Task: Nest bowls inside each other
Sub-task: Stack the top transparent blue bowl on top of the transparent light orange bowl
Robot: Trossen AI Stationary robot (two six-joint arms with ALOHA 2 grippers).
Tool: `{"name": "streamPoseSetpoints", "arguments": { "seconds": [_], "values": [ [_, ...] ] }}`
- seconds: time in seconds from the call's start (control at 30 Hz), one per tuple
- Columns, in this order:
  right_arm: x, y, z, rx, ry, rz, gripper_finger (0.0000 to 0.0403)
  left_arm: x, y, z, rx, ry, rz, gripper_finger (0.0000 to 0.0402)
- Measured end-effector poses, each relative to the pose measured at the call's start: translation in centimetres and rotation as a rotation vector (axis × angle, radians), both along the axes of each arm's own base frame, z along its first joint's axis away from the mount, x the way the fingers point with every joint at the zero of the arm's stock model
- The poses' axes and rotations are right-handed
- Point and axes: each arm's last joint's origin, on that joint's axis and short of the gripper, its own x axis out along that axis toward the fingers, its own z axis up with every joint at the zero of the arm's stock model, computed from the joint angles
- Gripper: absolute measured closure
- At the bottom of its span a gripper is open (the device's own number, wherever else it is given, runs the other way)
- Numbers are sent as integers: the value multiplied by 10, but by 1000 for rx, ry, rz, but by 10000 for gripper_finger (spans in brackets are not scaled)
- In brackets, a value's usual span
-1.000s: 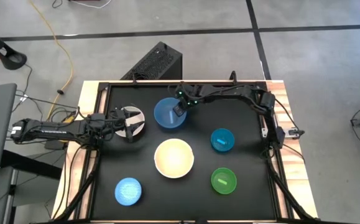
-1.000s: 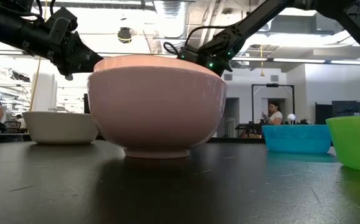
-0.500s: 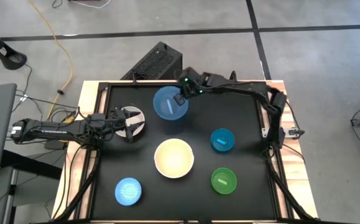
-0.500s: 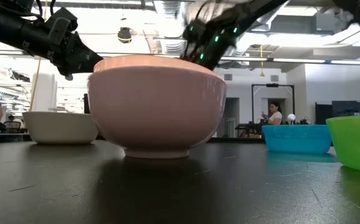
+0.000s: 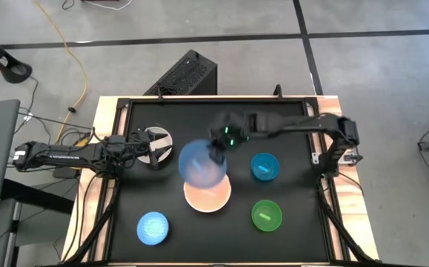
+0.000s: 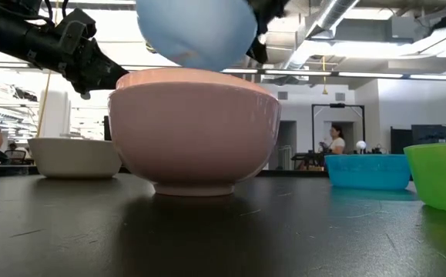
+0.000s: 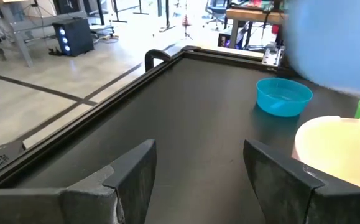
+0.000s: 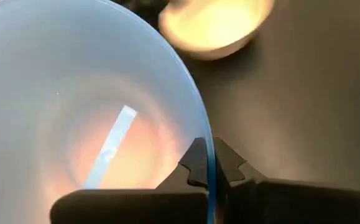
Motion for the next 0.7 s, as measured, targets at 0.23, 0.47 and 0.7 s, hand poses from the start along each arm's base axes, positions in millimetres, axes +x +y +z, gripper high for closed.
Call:
{"name": "streamPoseSetpoints", "arguments": {
  "seconds": [0.23,0.47,0.7],
  "values": [
    [11,58,-19,20,54,113,396,0,0,0,-7,-8,-5,170],
    [19,68,-42,-18,135,77,395,0,0,1,-9,-13,-6,170],
    [29,57,-57,-10,161,39,395,0,0,0,-16,-12,-4,170]
  ]
}}
